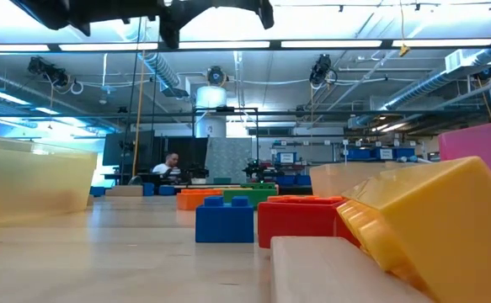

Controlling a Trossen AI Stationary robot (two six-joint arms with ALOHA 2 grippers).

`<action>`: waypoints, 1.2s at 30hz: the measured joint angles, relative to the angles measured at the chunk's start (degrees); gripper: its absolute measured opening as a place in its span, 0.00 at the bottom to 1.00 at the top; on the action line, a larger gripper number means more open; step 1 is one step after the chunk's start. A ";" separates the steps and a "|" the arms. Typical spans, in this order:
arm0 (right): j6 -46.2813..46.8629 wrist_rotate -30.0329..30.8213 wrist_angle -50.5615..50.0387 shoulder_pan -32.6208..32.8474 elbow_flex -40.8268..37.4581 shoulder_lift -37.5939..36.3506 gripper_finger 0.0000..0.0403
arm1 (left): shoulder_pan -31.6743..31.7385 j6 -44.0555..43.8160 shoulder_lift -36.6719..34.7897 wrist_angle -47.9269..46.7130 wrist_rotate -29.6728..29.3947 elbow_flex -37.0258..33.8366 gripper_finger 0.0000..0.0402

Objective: Sort blocks by size
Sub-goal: Put the large green game piece into the yellow bin

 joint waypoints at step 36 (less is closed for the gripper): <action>1.53 -0.61 -2.59 0.52 0.00 0.33 0.48 | 0.24 -2.45 4.89 6.98 0.91 0.02 0.38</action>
